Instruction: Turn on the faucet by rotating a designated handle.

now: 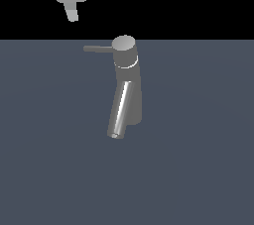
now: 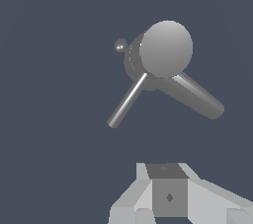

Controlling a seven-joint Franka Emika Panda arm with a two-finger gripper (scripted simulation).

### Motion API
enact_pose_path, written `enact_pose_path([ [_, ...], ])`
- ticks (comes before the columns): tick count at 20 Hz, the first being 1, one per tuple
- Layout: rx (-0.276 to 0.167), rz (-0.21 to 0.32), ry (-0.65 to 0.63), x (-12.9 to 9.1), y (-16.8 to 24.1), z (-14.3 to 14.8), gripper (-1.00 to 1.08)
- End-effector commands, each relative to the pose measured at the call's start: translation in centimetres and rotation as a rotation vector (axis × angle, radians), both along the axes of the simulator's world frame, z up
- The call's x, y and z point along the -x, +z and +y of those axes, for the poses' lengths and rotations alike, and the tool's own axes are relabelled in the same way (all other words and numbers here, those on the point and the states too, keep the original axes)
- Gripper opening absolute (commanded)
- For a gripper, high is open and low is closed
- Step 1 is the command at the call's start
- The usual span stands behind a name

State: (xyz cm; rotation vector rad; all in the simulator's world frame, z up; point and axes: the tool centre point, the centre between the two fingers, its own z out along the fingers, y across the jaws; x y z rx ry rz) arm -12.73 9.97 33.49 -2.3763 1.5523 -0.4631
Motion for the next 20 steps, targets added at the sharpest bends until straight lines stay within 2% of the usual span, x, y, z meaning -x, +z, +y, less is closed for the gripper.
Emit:
enact_pose_path([
  [1, -0.018, -0.020, -0.060, -1.1, -0.5, 0.1, -1.00],
  [20, -0.111, -0.134, -0.418, -7.7, -3.3, -0.6, -1.00],
])
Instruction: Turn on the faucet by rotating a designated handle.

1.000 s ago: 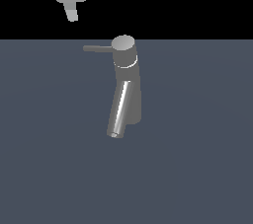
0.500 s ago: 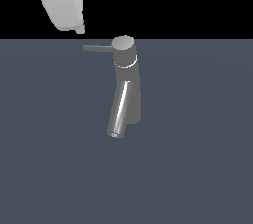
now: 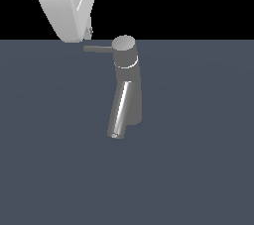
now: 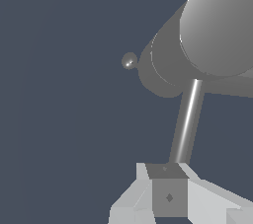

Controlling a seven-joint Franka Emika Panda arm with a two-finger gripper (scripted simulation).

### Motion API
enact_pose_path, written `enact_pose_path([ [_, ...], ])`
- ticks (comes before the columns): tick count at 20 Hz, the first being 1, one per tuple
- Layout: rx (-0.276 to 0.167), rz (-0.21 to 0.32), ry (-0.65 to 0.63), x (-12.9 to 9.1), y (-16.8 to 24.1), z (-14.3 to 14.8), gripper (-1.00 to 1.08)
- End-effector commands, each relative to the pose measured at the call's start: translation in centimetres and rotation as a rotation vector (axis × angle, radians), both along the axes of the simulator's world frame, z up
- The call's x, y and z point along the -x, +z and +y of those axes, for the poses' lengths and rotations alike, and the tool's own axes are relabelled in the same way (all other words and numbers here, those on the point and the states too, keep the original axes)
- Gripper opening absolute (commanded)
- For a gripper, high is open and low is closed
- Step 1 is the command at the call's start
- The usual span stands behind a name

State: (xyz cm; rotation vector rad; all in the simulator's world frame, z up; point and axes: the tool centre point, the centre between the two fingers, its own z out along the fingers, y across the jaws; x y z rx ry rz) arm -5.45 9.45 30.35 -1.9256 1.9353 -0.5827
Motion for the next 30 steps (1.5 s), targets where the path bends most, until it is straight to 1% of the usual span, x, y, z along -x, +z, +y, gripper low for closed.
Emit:
enact_pose_path([
  [1, -0.010, -0.013, -0.039, -0.7, -0.3, -0.2, -1.00],
  [8, -0.027, -0.036, -0.120, -2.2, -0.8, -0.8, -1.00],
  [16, -0.035, -0.050, -0.170, -3.0, -1.1, -1.2, -1.00],
  [27, -0.037, -0.053, -0.183, -3.2, -1.2, -1.4, -1.00],
  [30, -0.037, -0.053, -0.183, -2.5, -1.7, -1.1, -1.00],
])
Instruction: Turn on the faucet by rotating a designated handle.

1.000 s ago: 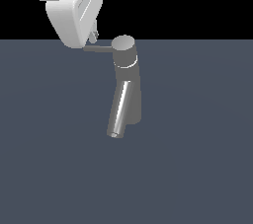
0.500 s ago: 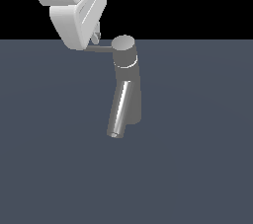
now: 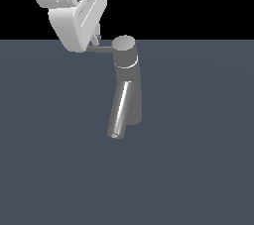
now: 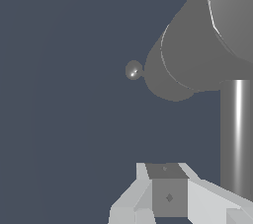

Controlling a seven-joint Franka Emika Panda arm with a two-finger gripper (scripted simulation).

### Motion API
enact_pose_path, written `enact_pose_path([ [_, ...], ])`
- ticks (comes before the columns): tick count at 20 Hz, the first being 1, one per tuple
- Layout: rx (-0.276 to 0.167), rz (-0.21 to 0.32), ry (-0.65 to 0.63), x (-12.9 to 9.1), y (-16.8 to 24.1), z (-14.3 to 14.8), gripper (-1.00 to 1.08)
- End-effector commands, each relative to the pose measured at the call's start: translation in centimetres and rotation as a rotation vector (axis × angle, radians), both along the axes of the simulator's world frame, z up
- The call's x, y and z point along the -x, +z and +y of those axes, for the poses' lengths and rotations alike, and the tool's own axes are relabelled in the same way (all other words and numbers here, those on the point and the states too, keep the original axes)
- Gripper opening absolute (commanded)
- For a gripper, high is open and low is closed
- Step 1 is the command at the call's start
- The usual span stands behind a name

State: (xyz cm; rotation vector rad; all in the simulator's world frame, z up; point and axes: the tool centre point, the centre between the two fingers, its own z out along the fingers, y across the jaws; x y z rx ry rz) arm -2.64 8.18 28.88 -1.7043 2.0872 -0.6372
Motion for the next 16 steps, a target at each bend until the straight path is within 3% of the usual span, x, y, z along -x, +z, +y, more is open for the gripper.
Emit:
enact_pose_path([
  [1, 0.000, 0.000, 0.001, 0.6, -0.4, 0.2, -1.00],
  [16, 0.001, 0.000, 0.001, 5.0, -3.5, 1.6, -1.00],
])
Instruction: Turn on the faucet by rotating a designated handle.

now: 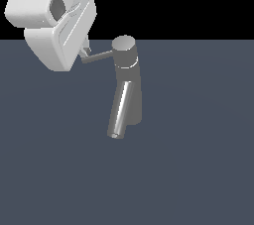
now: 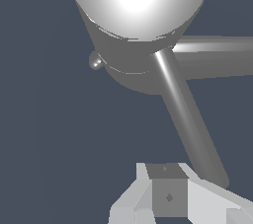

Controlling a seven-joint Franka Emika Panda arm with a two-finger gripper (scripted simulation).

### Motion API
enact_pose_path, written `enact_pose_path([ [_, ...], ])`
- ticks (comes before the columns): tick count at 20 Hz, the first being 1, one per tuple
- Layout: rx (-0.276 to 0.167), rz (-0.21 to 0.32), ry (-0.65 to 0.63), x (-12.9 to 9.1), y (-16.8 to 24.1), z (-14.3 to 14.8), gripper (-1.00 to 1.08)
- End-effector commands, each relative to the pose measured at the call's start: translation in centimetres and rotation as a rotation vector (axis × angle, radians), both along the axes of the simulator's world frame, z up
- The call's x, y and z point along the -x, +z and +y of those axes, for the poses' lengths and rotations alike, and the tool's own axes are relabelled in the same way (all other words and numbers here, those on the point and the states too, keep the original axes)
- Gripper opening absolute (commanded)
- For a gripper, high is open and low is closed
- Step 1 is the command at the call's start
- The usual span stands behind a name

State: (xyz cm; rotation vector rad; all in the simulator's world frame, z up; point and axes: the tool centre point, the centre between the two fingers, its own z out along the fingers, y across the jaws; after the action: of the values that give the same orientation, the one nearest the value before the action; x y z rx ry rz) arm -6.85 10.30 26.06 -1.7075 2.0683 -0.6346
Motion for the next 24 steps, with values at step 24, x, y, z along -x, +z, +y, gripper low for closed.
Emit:
enact_pose_path([
  [24, 0.004, 0.007, -0.009, 5.0, -3.1, -3.1, -1.00],
])
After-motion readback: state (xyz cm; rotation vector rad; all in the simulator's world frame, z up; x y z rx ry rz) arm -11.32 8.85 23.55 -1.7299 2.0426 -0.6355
